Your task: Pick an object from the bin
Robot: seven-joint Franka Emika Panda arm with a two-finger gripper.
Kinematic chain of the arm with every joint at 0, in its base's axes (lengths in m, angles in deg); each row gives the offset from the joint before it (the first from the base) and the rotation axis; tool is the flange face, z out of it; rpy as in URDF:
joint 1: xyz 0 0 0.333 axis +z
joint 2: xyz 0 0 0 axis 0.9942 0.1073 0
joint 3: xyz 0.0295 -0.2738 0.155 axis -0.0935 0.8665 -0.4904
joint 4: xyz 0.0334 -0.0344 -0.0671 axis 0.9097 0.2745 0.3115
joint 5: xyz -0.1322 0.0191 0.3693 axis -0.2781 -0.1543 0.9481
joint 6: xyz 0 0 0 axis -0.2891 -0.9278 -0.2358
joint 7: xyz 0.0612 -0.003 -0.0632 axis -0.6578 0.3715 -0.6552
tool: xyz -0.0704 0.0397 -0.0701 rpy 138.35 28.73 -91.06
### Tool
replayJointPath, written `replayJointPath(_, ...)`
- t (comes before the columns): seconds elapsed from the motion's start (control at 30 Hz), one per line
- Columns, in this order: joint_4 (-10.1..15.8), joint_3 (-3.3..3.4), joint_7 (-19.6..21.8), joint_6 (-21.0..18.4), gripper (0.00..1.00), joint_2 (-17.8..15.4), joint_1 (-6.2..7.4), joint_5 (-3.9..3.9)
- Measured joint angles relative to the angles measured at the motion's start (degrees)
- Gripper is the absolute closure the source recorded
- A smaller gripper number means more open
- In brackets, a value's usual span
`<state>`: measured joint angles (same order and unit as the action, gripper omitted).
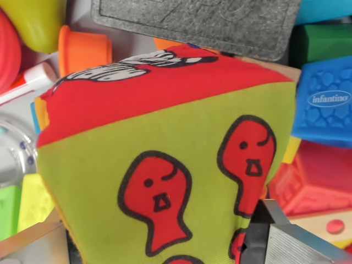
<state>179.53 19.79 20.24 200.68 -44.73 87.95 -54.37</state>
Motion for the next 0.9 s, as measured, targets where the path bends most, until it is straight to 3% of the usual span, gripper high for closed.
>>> replayJointPath(0.5, -1.73, -0.02, -0.06, -7.45, 1.0, -5.79, 0.0, 0.16)
replayJointPath(0.9, -4.6, -0.02, -0.1, -14.38, 1.0, -9.84, 0.0, 0.28)
